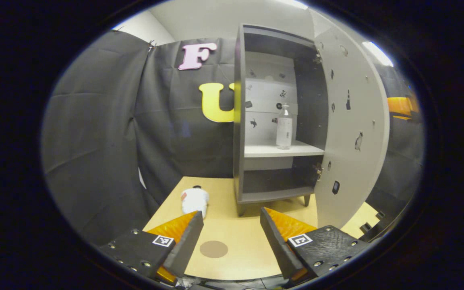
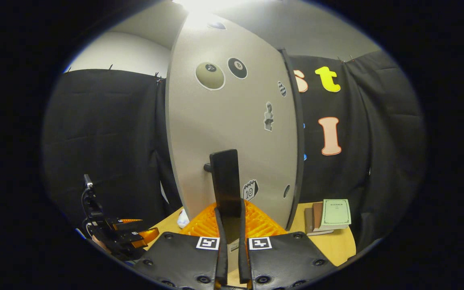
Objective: Open the cabinet door with the right hand, grasp the bottle in the cabinet with the left hand and place it on the coaster, then close the cabinet door with the right hand.
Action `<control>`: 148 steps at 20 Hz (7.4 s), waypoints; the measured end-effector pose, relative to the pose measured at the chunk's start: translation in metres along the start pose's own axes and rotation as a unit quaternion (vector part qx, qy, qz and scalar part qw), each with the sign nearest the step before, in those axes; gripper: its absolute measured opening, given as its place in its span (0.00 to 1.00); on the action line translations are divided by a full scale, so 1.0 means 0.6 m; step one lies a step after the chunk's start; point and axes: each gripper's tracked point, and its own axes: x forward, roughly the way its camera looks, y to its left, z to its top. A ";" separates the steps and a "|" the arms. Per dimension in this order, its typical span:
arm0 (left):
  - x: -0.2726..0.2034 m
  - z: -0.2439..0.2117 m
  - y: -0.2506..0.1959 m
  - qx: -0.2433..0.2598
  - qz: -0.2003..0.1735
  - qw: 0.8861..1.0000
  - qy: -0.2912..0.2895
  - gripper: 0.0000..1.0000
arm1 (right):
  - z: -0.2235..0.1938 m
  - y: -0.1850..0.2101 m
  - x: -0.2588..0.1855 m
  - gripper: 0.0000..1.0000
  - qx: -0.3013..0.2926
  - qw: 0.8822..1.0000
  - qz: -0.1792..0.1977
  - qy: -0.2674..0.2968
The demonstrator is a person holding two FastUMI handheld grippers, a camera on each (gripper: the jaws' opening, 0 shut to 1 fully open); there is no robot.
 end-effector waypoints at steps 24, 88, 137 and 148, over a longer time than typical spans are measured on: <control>0.115 0.017 -0.142 0.019 -0.113 0.993 0.016 0.86 | -0.016 -0.122 -0.072 0.10 0.091 0.981 -0.164 -0.040; 0.520 0.380 -0.327 0.041 -0.208 0.966 -0.145 0.68 | -0.042 -0.523 0.100 0.98 0.112 0.928 -0.355 -0.007; 0.250 -0.327 0.137 0.020 0.018 0.996 -0.083 0.70 | -0.066 -0.469 -0.066 0.98 0.116 0.885 -0.451 -0.009; 0.246 -0.343 0.138 0.023 0.026 0.997 -0.067 0.71 | -0.148 -0.498 -0.111 0.98 0.115 0.861 -0.494 0.046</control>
